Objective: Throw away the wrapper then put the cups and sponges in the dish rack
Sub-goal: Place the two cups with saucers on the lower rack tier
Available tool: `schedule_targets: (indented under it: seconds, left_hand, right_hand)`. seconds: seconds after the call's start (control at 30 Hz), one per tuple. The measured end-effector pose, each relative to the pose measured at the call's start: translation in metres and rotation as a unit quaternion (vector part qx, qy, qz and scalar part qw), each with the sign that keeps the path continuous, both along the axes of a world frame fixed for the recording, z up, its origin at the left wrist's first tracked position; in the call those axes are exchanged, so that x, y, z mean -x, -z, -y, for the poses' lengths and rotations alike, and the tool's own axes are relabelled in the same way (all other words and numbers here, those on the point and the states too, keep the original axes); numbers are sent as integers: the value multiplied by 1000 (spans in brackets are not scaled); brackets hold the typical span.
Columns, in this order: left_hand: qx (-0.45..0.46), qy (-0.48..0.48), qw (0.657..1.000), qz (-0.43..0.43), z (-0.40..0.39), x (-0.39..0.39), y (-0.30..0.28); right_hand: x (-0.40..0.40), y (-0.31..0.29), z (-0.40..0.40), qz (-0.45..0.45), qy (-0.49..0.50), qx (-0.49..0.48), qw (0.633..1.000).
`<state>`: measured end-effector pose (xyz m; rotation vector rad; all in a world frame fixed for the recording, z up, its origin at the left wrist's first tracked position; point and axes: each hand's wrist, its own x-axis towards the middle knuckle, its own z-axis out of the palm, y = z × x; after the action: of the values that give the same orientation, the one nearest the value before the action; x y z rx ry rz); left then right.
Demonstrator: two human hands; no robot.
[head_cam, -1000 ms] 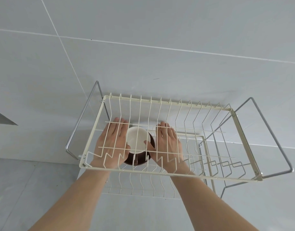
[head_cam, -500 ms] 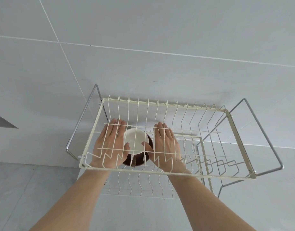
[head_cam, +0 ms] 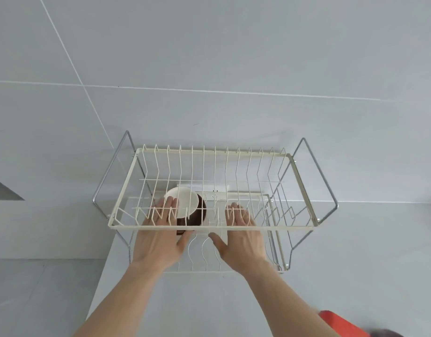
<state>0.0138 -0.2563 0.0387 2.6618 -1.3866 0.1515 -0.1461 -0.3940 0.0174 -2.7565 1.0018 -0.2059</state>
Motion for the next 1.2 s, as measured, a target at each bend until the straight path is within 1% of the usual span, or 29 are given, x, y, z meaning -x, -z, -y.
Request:
schedule_targets:
  seconds: [0.1,0.2,0.3,0.43,0.7,0.87,1.03,1.2]
  left_hand:
    - [-23,-1,1000,-6,-12,25,2]
    - [-15,20,1000,-5,-21,50,3]
    - [-6,29,999,-11,-26,74,1]
    - [-16,53,998,-28,-34,101,-3]
    - [13,103,993,-52,-58,129,-17]
    - [29,144,987,-69,-64,151,-16]
    - [30,181,979,-89,-64,186,-6]
    - [17,216,970,-109,-54,230,1]
  right_hand:
    - [28,-4,-12,10,-4,-13,1000]
    - [56,-7,-24,12,-6,-6,1000]
    - [81,-8,-34,1,-2,-20,1000]
    - [110,-13,-46,0,13,-12,1000]
    - [154,-33,-80,-8,66,11,998]
    - [187,-44,-102,-2,115,23,993]
    - [234,-38,-121,-13,170,6,985]
    - [283,-28,-121,-9,220,-1,975]
